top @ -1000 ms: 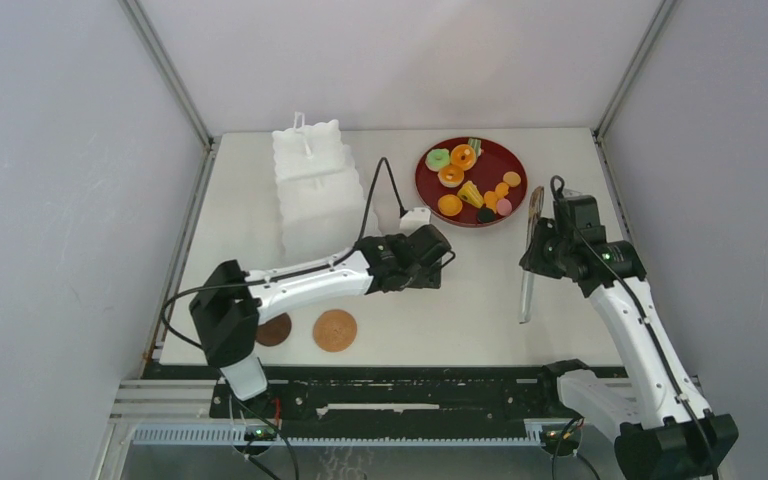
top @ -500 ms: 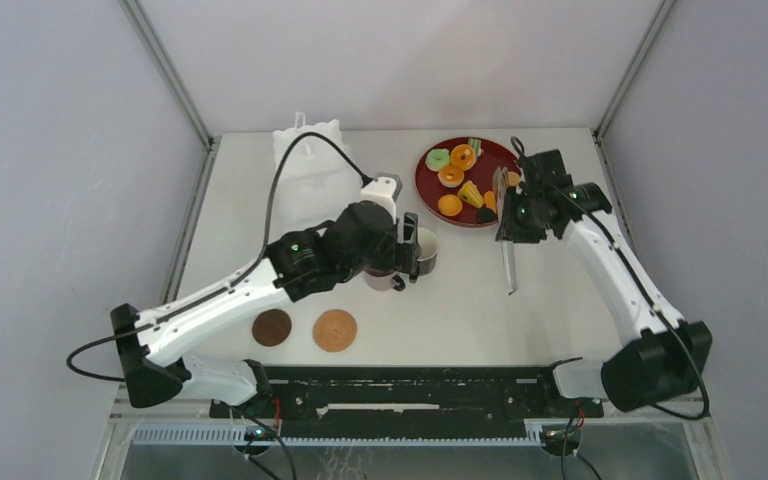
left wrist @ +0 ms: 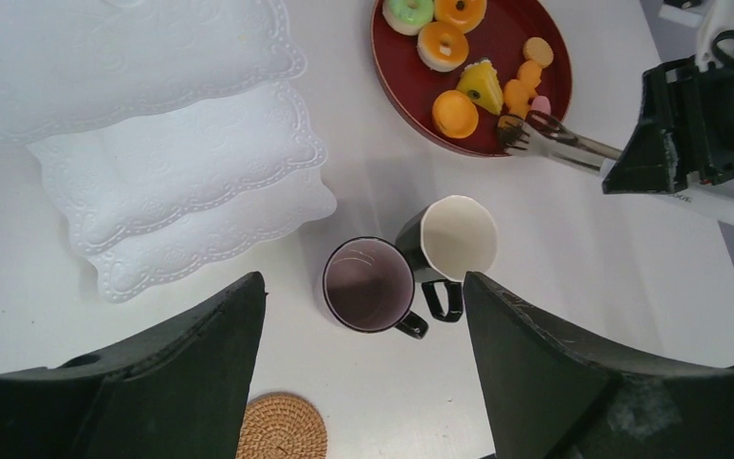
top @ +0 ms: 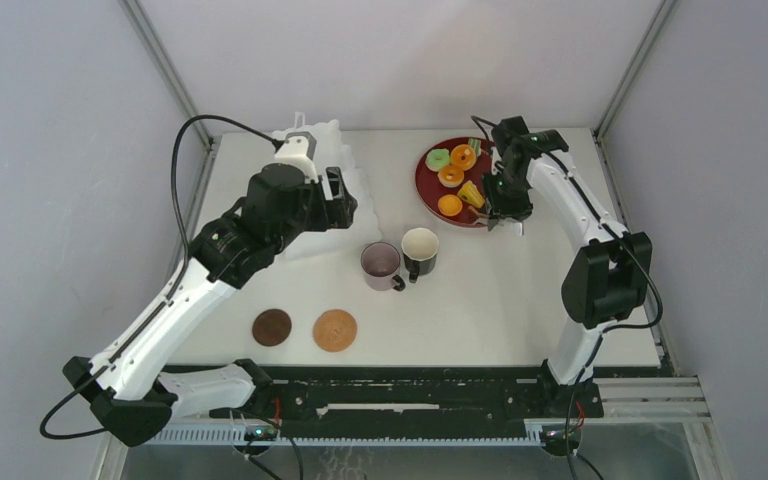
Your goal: Serve the afternoon tea
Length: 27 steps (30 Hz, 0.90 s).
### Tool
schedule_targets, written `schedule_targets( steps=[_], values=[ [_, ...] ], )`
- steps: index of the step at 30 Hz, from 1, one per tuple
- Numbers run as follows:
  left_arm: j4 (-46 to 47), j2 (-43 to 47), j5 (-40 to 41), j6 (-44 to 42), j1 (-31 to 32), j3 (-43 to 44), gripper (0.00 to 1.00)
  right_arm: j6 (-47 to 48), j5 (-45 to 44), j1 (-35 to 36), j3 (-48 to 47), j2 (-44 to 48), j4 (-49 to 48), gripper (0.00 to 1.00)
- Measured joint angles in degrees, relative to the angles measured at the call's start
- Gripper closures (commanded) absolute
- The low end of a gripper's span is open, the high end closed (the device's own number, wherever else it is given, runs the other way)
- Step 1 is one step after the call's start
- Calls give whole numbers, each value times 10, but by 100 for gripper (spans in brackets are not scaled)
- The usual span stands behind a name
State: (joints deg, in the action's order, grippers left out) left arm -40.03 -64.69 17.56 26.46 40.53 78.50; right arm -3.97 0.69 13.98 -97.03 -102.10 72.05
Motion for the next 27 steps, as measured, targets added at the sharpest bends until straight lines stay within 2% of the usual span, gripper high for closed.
schedule_targets(
  steps=[6, 15, 27],
  values=[
    [-2, -9, -15, -6, -22, -9, 20, 16, -38, 10, -58, -36, 11, 54],
    [-4, -14, -17, -6, -32, -9, 19, 42, -91, 38, -59, -40, -9, 51],
    [-4, -6, -30, -6, -64, -9, 19, 94, -99, 40, -70, -51, -38, 51]
  ],
)
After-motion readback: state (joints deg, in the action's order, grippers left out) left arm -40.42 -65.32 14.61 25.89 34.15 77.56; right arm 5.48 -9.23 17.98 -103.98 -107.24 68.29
